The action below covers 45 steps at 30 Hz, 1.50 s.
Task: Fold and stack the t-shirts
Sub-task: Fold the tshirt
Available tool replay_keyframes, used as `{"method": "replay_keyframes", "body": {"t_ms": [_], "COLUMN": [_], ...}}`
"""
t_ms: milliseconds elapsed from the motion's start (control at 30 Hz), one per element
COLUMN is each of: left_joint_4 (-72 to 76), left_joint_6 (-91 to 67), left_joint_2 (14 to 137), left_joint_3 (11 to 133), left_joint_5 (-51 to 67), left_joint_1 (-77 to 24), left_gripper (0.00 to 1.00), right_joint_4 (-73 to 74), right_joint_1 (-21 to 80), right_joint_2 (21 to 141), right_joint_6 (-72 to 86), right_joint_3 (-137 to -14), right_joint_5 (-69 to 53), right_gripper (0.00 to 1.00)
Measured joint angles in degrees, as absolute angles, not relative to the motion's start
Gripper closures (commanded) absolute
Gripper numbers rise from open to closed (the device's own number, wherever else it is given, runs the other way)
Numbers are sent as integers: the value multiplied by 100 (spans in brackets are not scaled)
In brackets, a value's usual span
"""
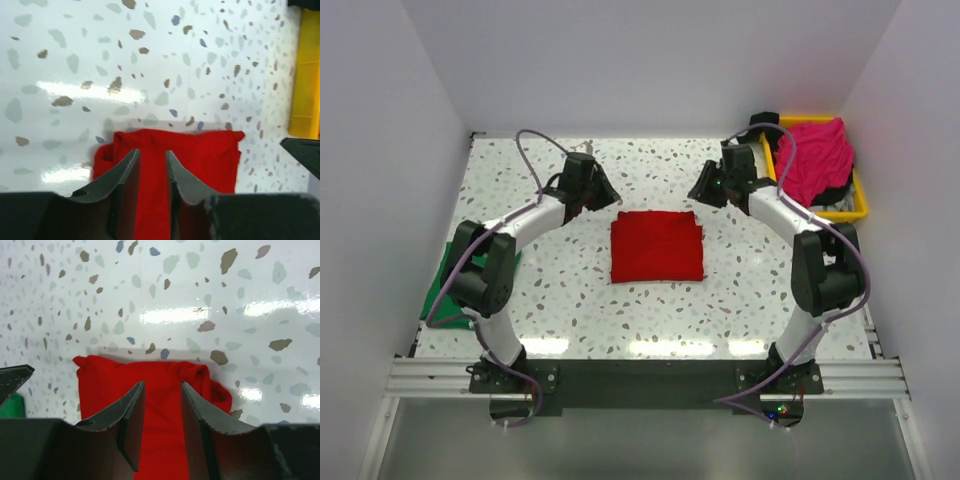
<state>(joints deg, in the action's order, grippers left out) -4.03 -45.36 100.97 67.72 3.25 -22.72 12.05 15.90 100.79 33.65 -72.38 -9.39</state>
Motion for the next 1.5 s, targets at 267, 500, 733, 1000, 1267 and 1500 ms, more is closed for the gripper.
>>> {"method": "replay_keyframes", "body": {"t_ms": [267,500,733,1000,1267,1500], "left_joint_4": [-1068,-1173,-1138,-1090,-1035,-950], "left_joint_6": [-4091,-3955,-3938,-3938,-3940,-3983], "left_joint_2": [10958,11260,11356,11415,11520,11642], "left_joint_3": [7485,7572,7640,7684,7732,7793], "left_joint_5": [47,45,154,274,375,473], "left_joint_1": [-2182,-2182,-2189,-2189,-2193,-2193], "left_gripper": [65,65,65,65,66,66], "right_joint_4": [1514,1636,1627,1621,1584,1575], "right_joint_1": [1544,1549,1549,1549,1577,1608], "right_joint_2": [10739,10899,11032,11085,11137,11170], "right_joint_6": [3203,3181,3183,3188,3192,3205], "right_joint_3": [-7500,-7537,-7671,-7673,-7679,-7699], "right_joint_5": [-718,-685,-672,-676,-683,-696], "right_gripper": [63,63,64,65,66,68]}}
